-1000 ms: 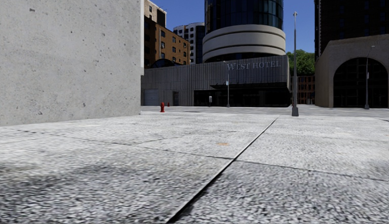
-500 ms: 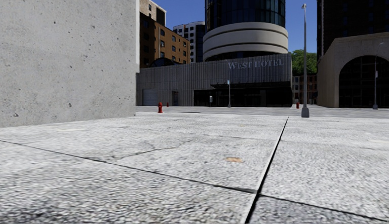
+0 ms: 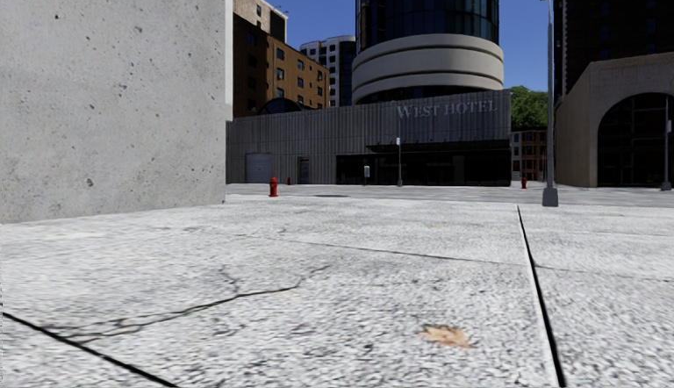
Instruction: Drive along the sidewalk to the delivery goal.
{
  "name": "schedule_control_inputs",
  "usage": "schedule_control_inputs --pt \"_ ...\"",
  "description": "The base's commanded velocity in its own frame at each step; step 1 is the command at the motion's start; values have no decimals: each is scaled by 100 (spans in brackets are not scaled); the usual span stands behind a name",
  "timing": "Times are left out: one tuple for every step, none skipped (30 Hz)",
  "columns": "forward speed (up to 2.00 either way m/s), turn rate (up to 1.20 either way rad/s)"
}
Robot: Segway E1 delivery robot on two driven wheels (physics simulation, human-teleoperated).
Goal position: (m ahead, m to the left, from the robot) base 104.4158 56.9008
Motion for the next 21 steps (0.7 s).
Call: schedule_control_inputs --pt "200 0" --pt "200 0" --pt "200 0" --pt "200 0" --pt "200 0" --pt "200 0" --pt "200 0" --pt "200 0" --pt "200 0" --pt "200 0" --pt "200 0" --pt "200 0" --pt "200 0" --pt "200 0" --pt "200 0" --pt "200 0" --pt "200 0" --pt "200 0" --pt "200 0" --pt "200 0" --pt "200 0"
